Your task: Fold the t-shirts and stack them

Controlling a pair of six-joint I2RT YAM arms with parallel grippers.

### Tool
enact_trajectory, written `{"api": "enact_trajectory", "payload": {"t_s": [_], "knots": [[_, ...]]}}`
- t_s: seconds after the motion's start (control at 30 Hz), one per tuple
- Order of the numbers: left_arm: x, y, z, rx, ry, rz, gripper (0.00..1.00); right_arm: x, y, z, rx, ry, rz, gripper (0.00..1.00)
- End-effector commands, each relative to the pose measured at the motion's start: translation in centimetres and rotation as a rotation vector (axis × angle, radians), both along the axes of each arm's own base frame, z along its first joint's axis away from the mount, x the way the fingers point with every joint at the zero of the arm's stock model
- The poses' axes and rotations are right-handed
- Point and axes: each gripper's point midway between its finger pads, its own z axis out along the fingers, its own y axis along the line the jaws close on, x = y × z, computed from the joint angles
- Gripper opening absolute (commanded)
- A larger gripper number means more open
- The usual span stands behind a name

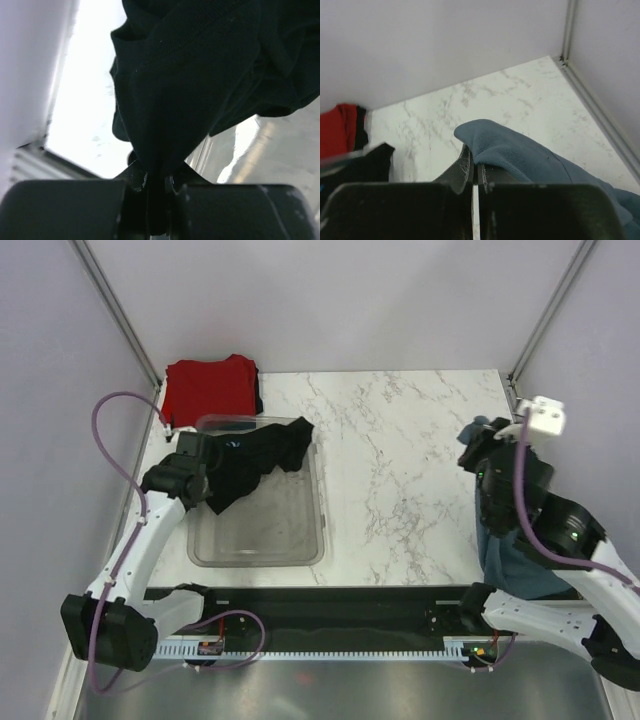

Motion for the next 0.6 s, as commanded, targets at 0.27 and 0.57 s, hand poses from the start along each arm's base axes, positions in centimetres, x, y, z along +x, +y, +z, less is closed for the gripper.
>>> {"api": "enact_trajectory", "payload": {"t_s": [0.27, 0.57], "knots": [[-1.4, 6.6, 4.3, 0.25, 0.007, 0.174, 0.85, 1.2, 6.4, -5.0, 0.034, 0.125, 0.234, 0.01], [5.3, -8.2, 8.6, -0.235, -0.142, -0.156, 0.8, 1.2, 7.2, -7.0, 0.043, 0.159, 0.257, 0.02]]}}
